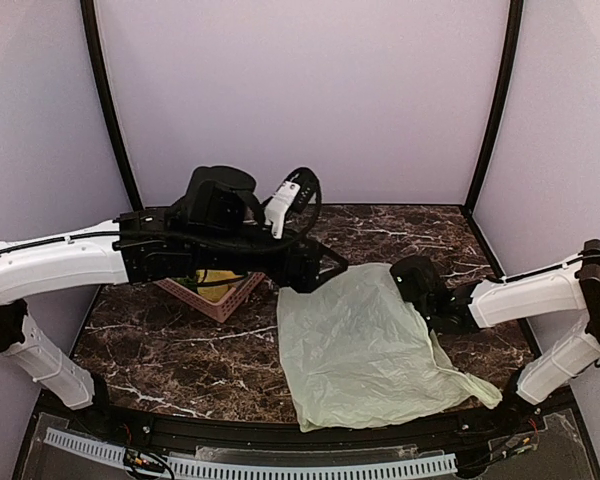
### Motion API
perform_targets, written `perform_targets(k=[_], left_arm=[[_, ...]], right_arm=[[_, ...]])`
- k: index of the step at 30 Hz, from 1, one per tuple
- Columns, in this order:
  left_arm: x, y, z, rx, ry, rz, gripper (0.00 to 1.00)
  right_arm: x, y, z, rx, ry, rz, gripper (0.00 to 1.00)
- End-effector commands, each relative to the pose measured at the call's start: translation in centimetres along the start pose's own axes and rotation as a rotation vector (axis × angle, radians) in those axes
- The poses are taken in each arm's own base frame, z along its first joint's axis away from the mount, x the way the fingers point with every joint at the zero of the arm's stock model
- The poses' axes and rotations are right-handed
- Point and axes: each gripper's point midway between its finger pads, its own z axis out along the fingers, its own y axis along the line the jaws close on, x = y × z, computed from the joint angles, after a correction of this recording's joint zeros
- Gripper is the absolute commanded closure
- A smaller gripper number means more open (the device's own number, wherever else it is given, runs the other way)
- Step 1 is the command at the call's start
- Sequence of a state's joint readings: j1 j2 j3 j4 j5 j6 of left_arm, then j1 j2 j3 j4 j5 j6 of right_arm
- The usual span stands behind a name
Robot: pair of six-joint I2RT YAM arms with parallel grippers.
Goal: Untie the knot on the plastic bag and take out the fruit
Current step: Adjust the takeout bag at the center of the board.
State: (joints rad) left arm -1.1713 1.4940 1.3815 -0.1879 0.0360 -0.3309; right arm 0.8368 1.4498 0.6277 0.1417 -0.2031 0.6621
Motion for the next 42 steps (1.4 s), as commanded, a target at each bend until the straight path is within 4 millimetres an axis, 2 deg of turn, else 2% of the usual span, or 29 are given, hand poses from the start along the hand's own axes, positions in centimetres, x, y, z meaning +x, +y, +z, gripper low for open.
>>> perform_targets(k=[1,2,3,7,9,10,11,16,24,26,28,29,34,36,42], left_arm=[[3.3,8.1,-1.0,-0.142,0.08,-0.232,0.06],[4.6,9.1,-0.9,-0.157,0.099,-0.256,0.06],[4.4,10.6,-1.1,-0.179,0.08,-0.289,0.06],[7.2,14.9,-0.6,-0.239,0.085,-0.388,0.06],[8.4,16.5,0.0,-0.247,0.081,-0.433,0.07],[8.4,16.7,0.3,-0.233,0.066,-0.445,0.08],[9.6,17.6,0.7,-0.252,0.089,-0.463,0.08],[12.0,19.0,2.8,-0.26,0.139,-0.491,0.1],[13.9,19.9,4.5,-0.265,0.174,-0.52,0.11],[14.3,20.0,4.8,-0.264,0.179,-0.526,0.15],[14.7,20.1,5.0,-0.262,0.182,-0.532,0.25],[14.9,20.1,5.1,-0.259,0.185,-0.535,0.33],[16.4,20.5,5.4,-0.273,0.224,-0.54,0.6],[17.2,21.0,5.1,-0.306,0.241,-0.533,0.76],[19.3,21.1,4.8,-0.315,0.275,-0.541,0.95]], right_arm=[[-1.0,0.8,-0.2,-0.031,-0.035,-0.014,0.08],[-1.1,0.8,-0.2,-0.03,-0.036,-0.014,0.08],[-1.1,0.8,-0.2,-0.031,-0.036,-0.013,0.08],[-1.2,0.9,-0.2,-0.035,-0.042,-0.012,0.08],[-1.3,0.9,-0.1,-0.035,-0.041,-0.011,0.09],[-1.3,1.0,-0.1,-0.037,-0.042,-0.011,0.09],[-1.3,1.0,0.0,-0.037,-0.039,-0.011,0.09],[-1.3,1.1,0.0,-0.042,-0.039,-0.008,0.09],[-1.4,1.5,0.1,-0.063,-0.041,-0.011,0.09],[-1.5,1.6,0.2,-0.068,-0.042,-0.011,0.09],[-1.7,1.7,0.4,-0.074,-0.045,-0.009,0.09],[-1.7,1.8,0.5,-0.078,-0.044,-0.008,0.09],[-1.8,2.2,1.2,-0.085,-0.035,-0.012,0.09],[-1.9,2.4,1.4,-0.088,-0.036,-0.016,0.09],[-2.4,2.9,2.3,-0.095,-0.039,-0.025,0.09]])
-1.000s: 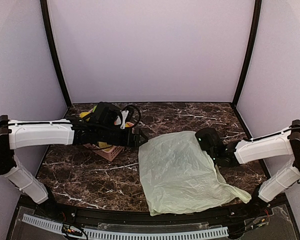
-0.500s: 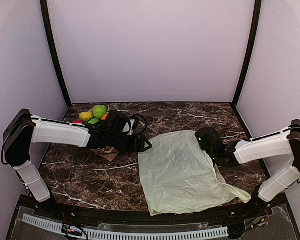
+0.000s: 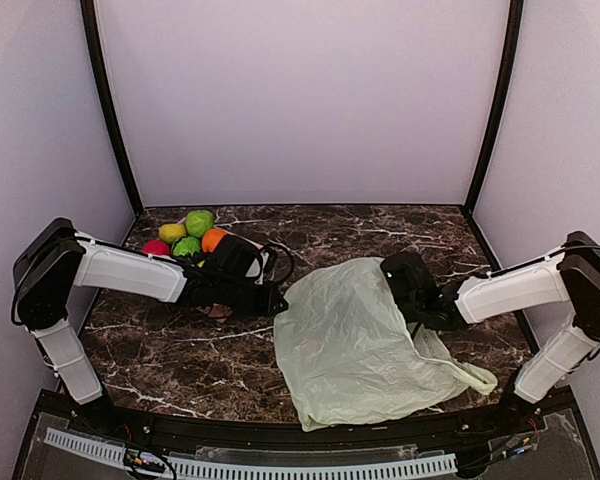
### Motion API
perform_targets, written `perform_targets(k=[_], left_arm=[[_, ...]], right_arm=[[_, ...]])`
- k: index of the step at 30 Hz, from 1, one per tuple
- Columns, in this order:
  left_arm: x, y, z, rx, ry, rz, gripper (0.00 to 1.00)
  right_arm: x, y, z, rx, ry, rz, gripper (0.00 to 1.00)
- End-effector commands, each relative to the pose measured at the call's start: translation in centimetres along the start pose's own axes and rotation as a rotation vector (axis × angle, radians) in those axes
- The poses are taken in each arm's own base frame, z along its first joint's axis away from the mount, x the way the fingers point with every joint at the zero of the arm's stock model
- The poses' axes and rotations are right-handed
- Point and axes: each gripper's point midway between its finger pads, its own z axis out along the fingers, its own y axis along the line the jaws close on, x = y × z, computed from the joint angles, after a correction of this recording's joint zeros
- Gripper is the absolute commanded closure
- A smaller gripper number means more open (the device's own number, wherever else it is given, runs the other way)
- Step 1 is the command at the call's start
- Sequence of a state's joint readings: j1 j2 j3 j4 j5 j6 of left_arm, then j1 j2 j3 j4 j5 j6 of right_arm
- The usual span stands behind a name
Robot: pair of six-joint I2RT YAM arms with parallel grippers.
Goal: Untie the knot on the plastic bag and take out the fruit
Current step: Adjust the takeout bag at the center of the board, then pick up the fake fruit from the takeout bag.
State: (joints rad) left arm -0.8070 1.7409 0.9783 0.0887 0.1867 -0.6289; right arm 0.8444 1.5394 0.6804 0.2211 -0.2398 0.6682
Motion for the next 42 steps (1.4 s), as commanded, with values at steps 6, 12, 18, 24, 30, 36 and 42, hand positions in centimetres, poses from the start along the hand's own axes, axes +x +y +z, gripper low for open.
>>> perform_targets(k=[6,12,18,24,30,36,42], left_arm=[[2.6,2.2,0.9,-0.034,0.046,-0.008,0.99],[3.0,2.8,1.8,-0.053,0.065,0.007,0.99],[3.1,2.9,2.2,-0.053,0.072,-0.001,0.99],[3.7,3.5,2.4,-0.066,0.074,-0.02,0.99],[3.8,3.6,2.3,-0.07,0.073,-0.026,0.99],[3.6,3.5,2.2,-0.07,0.067,-0.028,0.99],[3.4,3.5,2.0,-0.074,0.06,-0.024,0.99]], right_arm=[[-1.5,1.9,2.4,-0.043,-0.008,-0.038,0.09],[-1.6,2.4,4.4,-0.052,0.026,-0.057,0.1],[-0.8,3.5,5.8,-0.073,0.072,-0.086,0.12],[1.3,3.9,6.4,-0.049,0.121,-0.135,0.1],[3.2,2.9,6.8,0.027,0.149,-0.164,0.1],[3.6,2.6,7.5,0.09,0.16,-0.202,0.1],[4.1,2.1,8.1,0.147,0.176,-0.223,0.16]])
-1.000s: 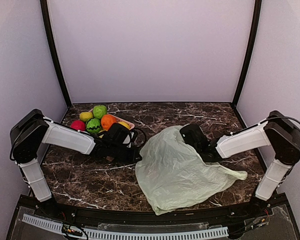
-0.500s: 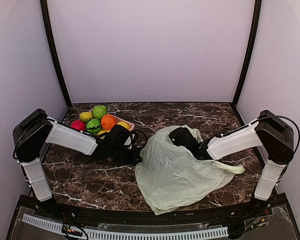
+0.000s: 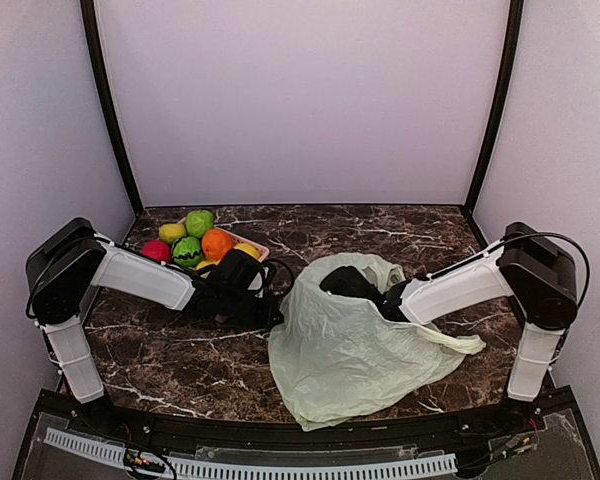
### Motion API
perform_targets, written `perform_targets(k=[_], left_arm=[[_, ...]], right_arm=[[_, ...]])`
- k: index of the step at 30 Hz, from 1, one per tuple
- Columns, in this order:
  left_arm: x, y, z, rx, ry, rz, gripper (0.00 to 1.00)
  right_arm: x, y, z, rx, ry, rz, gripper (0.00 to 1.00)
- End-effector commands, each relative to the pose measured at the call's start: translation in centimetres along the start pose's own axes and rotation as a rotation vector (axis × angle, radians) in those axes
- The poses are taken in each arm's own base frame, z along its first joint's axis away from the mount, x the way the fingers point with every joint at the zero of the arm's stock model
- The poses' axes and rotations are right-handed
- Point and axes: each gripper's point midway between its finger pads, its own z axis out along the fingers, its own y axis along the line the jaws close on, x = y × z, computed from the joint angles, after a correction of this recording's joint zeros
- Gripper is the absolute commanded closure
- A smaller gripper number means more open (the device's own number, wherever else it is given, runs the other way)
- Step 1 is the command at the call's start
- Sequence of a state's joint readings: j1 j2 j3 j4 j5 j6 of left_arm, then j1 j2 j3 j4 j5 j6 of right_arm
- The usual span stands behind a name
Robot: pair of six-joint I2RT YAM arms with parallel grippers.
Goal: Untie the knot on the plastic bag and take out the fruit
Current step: Pick up the fake fruit from the takeout bag.
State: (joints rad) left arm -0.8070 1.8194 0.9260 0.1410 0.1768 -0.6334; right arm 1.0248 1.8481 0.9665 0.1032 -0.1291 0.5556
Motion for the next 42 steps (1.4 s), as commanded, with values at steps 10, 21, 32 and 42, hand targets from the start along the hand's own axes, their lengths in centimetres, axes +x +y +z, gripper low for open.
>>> perform_targets(k=[10,21,32,42], left_arm=[[0.0,0.5,-1.2,-0.031,-0.023,0.009,0.99],[-3.2,-0.8,-2.8,-0.032,-0.126,0.045,0.99],[-7.4,-2.9,-2.9,-0.04,-0.193,0.114,0.99],[-10.2,-1.3,-2.4,-0.082,-0.201,0.082,0.99]], right_arm=[[0.7,-2.0,-1.4,0.153,-0.02,0.021,0.44],[-0.3,-6.3,-6.3,0.262,-0.098,0.103,0.45],[-2.1,-13.6,-14.2,0.363,-0.222,0.195,0.45],[-1.2,-11.5,-18.8,0.21,-0.33,0.25,0.44]])
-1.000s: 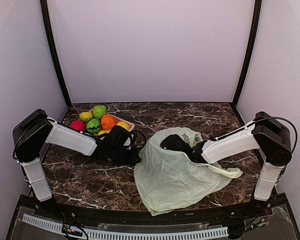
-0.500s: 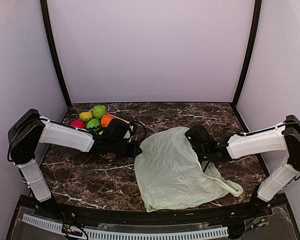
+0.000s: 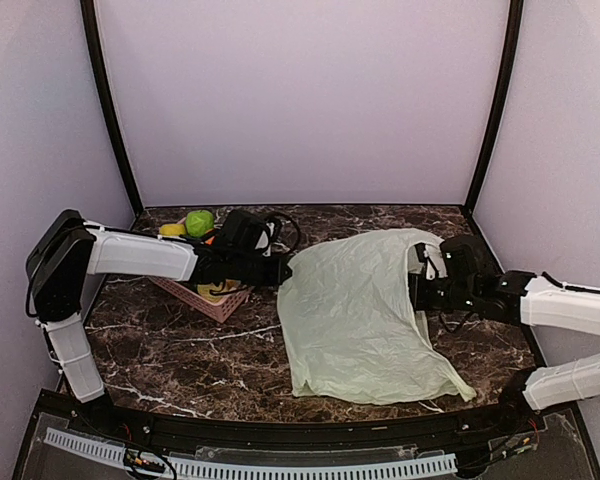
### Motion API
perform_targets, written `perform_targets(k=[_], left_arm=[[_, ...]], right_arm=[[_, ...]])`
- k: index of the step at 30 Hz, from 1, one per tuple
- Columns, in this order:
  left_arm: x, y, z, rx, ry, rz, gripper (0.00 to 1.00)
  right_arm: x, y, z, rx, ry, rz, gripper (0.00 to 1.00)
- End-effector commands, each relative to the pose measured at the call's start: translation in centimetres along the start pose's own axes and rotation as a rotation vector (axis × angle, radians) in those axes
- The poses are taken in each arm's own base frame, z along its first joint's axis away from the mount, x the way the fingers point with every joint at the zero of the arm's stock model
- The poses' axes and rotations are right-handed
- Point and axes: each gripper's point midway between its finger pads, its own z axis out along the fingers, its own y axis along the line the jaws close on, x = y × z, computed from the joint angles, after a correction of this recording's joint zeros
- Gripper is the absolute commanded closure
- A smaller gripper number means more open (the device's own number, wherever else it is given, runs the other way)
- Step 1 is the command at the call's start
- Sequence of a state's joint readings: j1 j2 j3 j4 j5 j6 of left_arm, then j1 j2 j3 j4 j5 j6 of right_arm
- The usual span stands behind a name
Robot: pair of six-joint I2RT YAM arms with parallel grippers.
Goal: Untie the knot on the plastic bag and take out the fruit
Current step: Pick up the fake fruit from the takeout bag, then pass from the right arm to the left
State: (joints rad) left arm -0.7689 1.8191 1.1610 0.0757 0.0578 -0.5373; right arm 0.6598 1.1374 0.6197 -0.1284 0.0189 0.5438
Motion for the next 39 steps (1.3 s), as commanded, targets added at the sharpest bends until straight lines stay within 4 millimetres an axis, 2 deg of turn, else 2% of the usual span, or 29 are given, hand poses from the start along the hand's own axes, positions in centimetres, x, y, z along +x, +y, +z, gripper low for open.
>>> perform_targets(k=[1,8,15,18,21,27,35,39], left_arm=[[-0.3,1.8,0.3,-0.056,0.019,-0.007,0.99],[-1.1,3.0,0.1,-0.08,0.006,-0.026,0.99],[-1.3,3.7,0.2,-0.096,0.004,-0.035,0.99],[-1.7,3.8,0.2,-0.093,-0.002,-0.043,0.99],[-2.2,3.2,0.2,-0.062,-0.011,-0.043,0.99],[-3.4,1.8,0.0,-0.006,-0.038,-0.04,0.99],[-4.9,1.0,-0.2,0.017,-0.087,-0.067,0.99],[-5.7,1.7,-0.2,-0.002,-0.104,-0.096,0.99]], right_arm=[[1.5,0.6,-1.6,-0.083,0.017,0.044,0.44],[2.1,0.6,-4.4,-0.131,-0.027,0.092,0.43],[0.6,0.8,-7.4,-0.132,-0.091,0.073,0.41],[0.8,0.9,-7.7,-0.14,-0.085,0.069,0.4],[2.4,0.5,-6.7,-0.132,-0.02,0.079,0.4],[7.0,0.4,-4.7,-0.171,0.159,0.098,0.43],[11.1,1.0,-4.8,-0.239,0.351,0.081,0.43],[12.9,1.4,-5.3,-0.275,0.433,0.11,0.43]])
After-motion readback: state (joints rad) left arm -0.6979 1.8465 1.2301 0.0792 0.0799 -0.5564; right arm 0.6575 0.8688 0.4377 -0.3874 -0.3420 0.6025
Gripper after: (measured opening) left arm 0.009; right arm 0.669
